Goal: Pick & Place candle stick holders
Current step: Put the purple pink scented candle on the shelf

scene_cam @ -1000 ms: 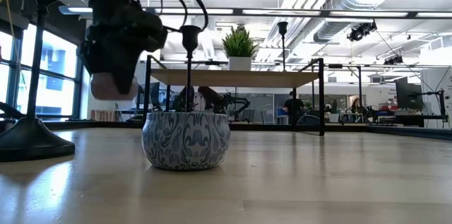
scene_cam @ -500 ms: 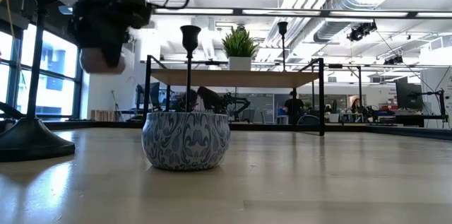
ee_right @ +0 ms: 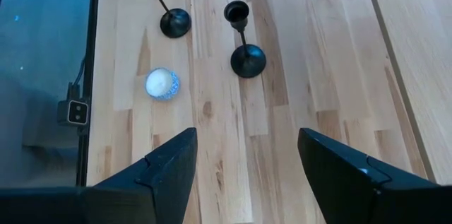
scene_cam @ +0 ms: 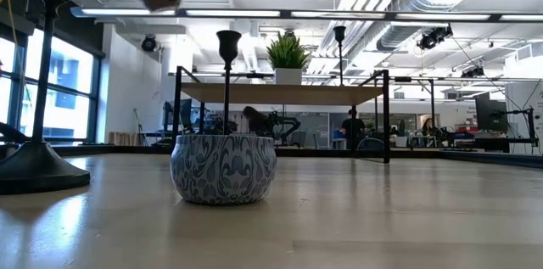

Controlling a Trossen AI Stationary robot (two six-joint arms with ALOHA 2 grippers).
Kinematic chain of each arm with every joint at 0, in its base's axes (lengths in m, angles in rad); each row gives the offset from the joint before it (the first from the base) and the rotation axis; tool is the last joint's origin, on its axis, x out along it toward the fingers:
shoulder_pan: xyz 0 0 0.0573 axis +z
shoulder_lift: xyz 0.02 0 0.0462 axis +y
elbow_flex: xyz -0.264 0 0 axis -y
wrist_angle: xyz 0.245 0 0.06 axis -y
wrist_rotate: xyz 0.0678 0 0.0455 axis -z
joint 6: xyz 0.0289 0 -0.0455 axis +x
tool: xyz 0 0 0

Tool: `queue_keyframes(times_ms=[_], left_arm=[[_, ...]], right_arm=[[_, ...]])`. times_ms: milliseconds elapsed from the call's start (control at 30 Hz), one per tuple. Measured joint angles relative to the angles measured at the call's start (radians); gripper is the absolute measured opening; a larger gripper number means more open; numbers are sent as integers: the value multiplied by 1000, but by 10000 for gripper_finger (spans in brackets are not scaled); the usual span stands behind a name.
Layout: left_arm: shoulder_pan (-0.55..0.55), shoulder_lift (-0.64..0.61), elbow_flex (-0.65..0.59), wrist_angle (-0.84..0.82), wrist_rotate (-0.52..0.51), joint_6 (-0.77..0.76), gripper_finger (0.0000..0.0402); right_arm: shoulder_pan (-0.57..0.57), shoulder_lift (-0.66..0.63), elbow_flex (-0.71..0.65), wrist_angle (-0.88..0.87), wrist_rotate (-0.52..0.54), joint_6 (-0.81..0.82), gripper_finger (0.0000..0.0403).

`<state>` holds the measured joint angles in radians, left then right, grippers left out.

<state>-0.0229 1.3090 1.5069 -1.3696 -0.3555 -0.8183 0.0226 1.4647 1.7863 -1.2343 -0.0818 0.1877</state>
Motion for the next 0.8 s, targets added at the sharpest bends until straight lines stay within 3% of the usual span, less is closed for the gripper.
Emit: queue_keyframes(times_ms=[133,400,600,800], left_arm=[[106,1,99,5,14,124,292],[380,13,243,79,154,396,292],[579,74,289,111,297,549,292],[711,194,323,155,482,662,292]], right_arm=[[0,0,0,0,0,-12,240],[0,0,0,0,6,-32,240],[0,0,0,0,22,-32,240],[0,0,0,22,23,-31,240]])
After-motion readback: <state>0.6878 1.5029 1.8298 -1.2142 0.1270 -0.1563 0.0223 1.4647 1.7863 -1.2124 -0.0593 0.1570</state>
